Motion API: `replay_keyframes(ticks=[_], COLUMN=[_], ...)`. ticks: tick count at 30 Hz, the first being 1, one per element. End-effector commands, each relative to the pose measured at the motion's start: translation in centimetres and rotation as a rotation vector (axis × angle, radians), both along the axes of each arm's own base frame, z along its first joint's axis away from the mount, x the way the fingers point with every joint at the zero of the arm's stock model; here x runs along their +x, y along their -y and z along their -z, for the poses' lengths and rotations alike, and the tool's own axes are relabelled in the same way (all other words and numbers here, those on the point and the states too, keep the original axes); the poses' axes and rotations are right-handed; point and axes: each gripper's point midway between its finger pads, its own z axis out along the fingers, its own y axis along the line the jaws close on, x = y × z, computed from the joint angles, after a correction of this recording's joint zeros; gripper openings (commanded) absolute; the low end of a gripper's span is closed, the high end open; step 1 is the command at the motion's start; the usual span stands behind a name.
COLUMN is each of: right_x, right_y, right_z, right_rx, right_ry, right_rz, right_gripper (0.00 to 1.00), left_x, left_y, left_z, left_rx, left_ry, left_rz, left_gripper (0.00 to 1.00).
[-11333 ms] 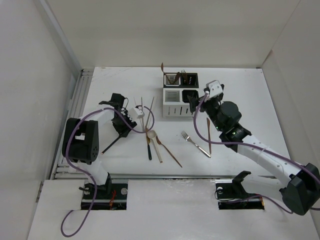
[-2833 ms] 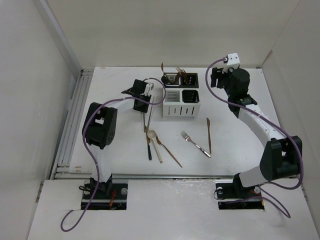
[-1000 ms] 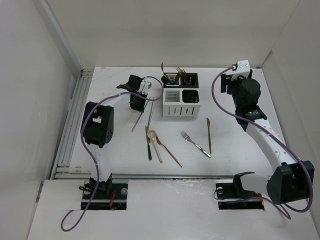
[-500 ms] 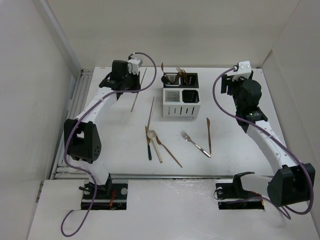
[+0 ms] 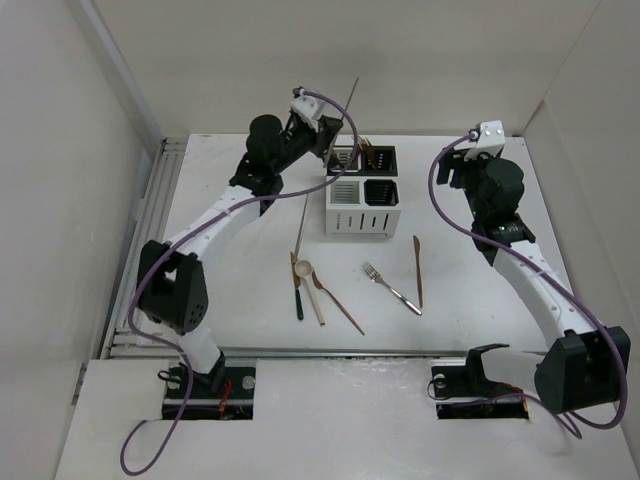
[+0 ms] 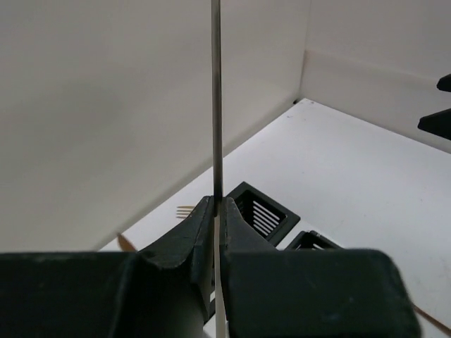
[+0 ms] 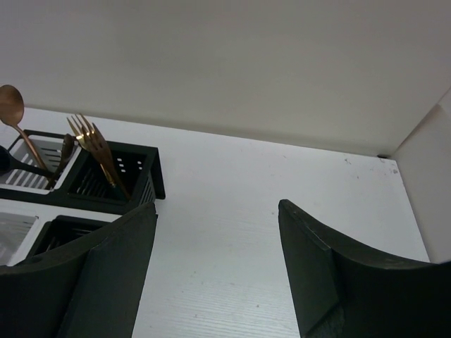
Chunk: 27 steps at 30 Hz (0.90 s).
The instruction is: Sort the eating utensils into containers
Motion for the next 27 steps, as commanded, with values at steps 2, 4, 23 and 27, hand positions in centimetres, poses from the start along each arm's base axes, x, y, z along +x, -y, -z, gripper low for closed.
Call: replay_keyframes(ticks=[2,4,23,27], right_x=[-0.4,-0.9,-1.5,-1.2], right_y=[0.4,0.7,1.6,1.4], right_z=[-2.8,-3.2,-4.0,-3.7], right_rx=[0.010,-0.001,-0.061,-0.063], right_ry=[0.092,0.106,0.099,0.090], right_rz=[-0.008,0.002,0.038,0.029], right_gripper=[0.75,0.75,0.75,0.76], left_x=[1.0,0.9,0.4,-0.8], left_y=[2.7,3.1,3.0,0.9], left_z=[-0.3,0.2,11.8,9.7], left_rx=[-0.107,-0.129,-0.079,-0.045], left_ry=[0.071,0.068,-0.236,-0.227], left_rz=[0.058,0.059,0.002,0.016], left_gripper=[0.00,0.00,0.26,0.62])
